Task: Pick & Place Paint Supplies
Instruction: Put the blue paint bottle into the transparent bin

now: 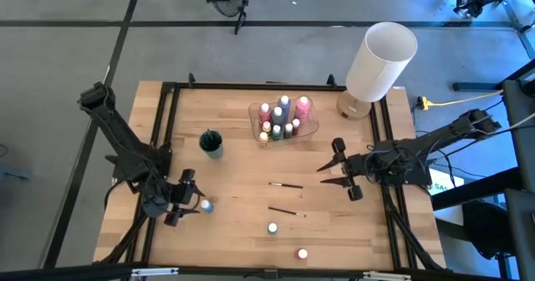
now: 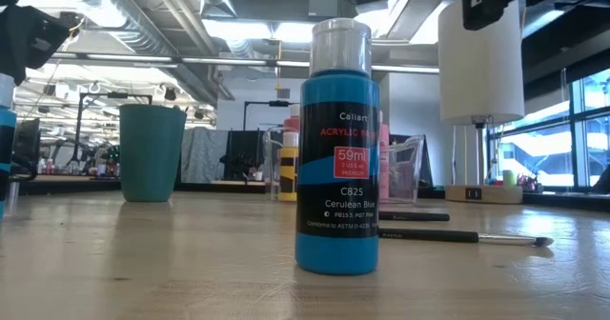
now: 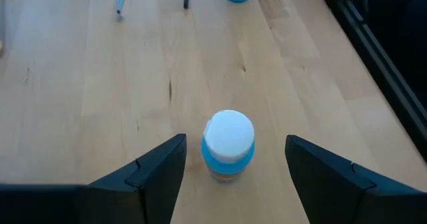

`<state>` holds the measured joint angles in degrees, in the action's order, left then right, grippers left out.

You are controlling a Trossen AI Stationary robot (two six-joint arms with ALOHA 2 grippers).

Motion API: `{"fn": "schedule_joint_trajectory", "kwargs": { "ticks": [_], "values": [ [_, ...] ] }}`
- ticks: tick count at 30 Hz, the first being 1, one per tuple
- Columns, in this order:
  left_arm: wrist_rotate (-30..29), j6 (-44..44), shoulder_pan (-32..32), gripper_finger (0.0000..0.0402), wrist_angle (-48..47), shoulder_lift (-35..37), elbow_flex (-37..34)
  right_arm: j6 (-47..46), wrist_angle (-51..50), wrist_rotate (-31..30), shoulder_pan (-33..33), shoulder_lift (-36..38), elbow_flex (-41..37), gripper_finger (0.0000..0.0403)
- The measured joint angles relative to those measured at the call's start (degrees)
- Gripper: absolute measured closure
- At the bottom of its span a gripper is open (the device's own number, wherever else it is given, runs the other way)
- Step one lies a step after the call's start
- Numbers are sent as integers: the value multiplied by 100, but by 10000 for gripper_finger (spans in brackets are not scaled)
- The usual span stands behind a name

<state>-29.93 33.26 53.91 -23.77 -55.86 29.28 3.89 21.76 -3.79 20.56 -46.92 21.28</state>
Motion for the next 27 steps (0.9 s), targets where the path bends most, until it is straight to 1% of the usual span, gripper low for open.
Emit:
{"fn": "schedule_joint_trajectory", "kwargs": {
  "ticks": [8,14,20,27],
  "values": [
    [-52,50,0,151,41,-209,-2,5,274,-2,0,-103,0,245],
    [-195,-19,-84,151,328,-553,-2,-1,334,-5,0,-103,0,245],
    [-72,-290,-251,151,487,-832,-2,-1,369,-24,0,-103,0,245],
    [35,-345,-310,151,481,-847,-2,-1,381,-114,0,-103,0,245]
  ]
}}
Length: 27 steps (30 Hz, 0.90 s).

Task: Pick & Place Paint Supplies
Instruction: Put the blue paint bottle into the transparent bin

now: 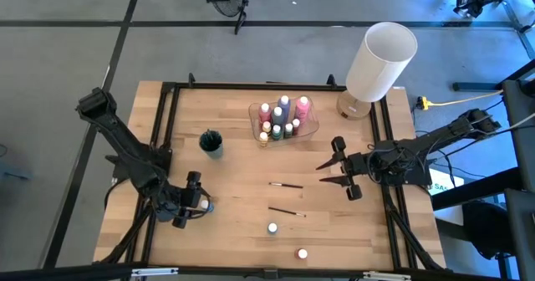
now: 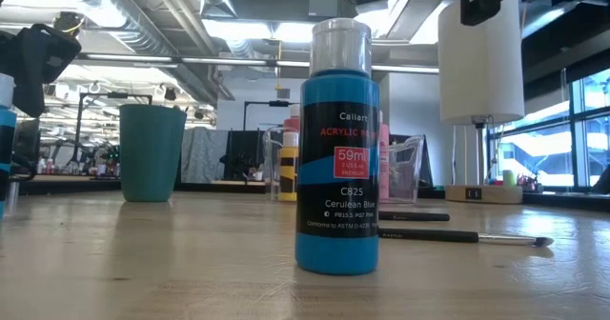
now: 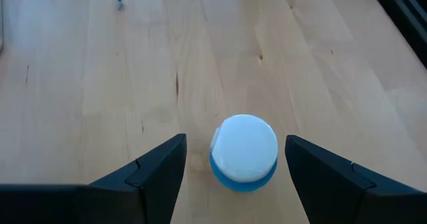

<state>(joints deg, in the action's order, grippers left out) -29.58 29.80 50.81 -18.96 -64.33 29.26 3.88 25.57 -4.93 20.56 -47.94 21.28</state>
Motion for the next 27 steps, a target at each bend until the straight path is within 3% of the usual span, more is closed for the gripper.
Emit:
{"fn": "schedule_joint_trajectory", "kwargs": {
  "ticks": [5,19,23,27],
  "values": [
    [-28,-79,0,164,4,2,0,39,-1,-107,0,0,0,245],
    [14,-336,0,282,82,10,0,107,-8,-105,0,0,-2,245],
    [18,-349,-8,285,83,10,1,107,-147,-103,0,0,-4,245],
    [205,213,-214,285,92,12,7,107,-233,-102,0,0,-7,245]
  ]
}}
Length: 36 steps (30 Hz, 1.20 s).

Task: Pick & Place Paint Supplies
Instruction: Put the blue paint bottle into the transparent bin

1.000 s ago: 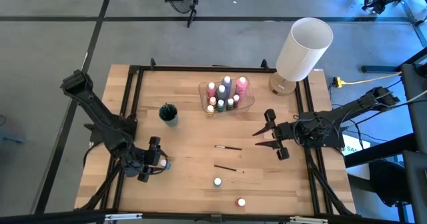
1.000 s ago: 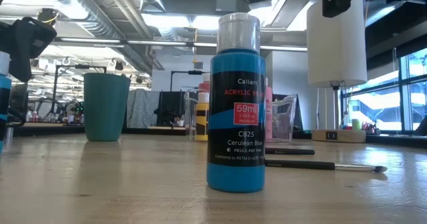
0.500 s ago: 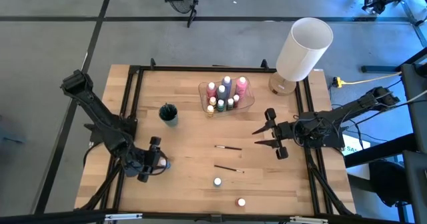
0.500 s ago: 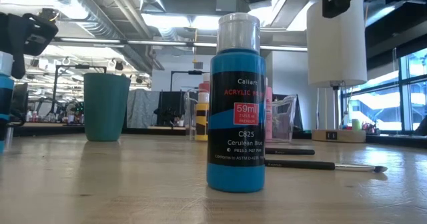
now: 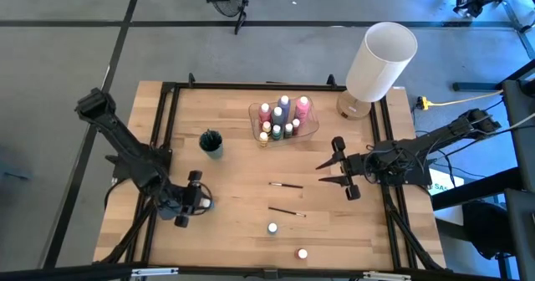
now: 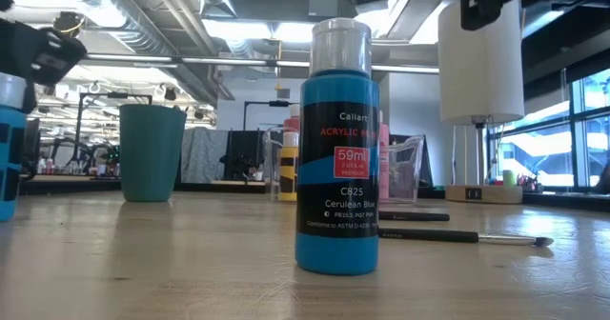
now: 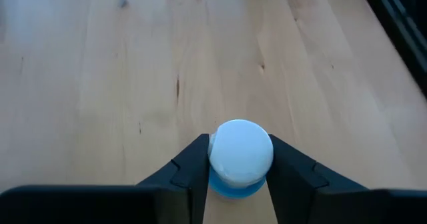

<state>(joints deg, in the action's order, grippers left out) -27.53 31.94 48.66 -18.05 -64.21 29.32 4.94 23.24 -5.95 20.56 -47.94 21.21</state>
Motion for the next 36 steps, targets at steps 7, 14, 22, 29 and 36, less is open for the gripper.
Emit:
{"fn": "schedule_joint_trajectory", "kwargs": {
  "ticks": [7,14,22,29,36],
  "values": [
    [226,105,-245,285,123,-2,8,-43,-136,244,17,0,0,245],
    [287,103,-245,285,91,-12,101,-152,-119,356,17,0,0,244],
    [196,31,-245,285,71,-12,257,-667,-52,167,15,0,0,243],
    [71,35,-297,285,-431,-12,603,-1346,13,-438,14,-85,0,183],
    [60,143,-832,285,-1014,-12,1210,-997,179,-945,-36,-390,0,84]
  ]
}}
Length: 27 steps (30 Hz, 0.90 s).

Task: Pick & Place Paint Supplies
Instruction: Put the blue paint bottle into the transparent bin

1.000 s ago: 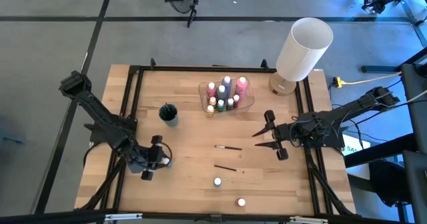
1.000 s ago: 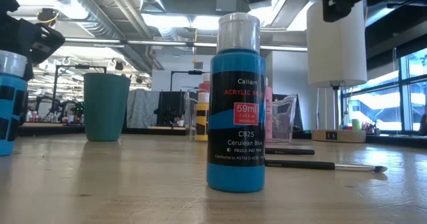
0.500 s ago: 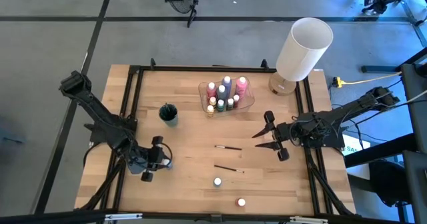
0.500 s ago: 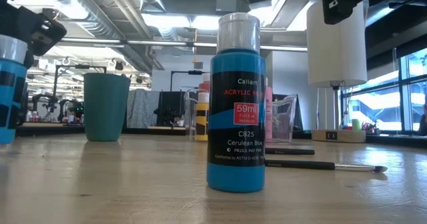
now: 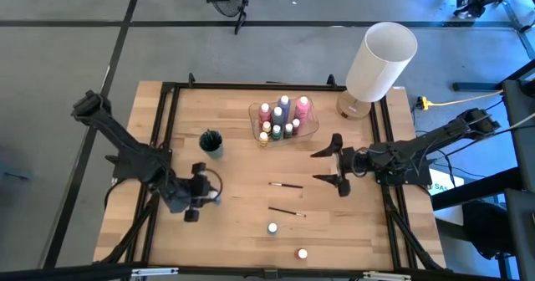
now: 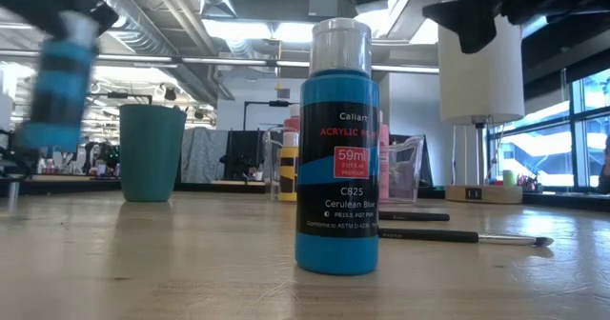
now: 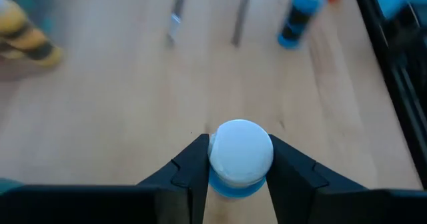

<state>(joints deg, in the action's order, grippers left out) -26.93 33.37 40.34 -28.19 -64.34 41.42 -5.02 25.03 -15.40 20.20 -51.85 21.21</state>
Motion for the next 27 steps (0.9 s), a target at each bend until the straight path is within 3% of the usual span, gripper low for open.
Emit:
{"fn": "schedule_joint_trajectory", "kwargs": {
  "ticks": [5,10,18,23,27],
  "values": [
    [-123,-563,-770,285,-12,2,451,486,112,-288,-27,-107,2,60],
    [-160,-2111,-1524,285,374,4,764,637,500,-710,-29,-355,2,60],
    [1449,-3375,-2690,285,1268,9,825,763,868,-712,-29,-565,2,60],
    [1859,-3679,-3081,285,1476,9,825,809,873,-1085,-39,-565,2,60],
    [2158,-3734,-3313,285,1473,7,825,670,851,-952,-138,-565,2,60]
  ]
}}
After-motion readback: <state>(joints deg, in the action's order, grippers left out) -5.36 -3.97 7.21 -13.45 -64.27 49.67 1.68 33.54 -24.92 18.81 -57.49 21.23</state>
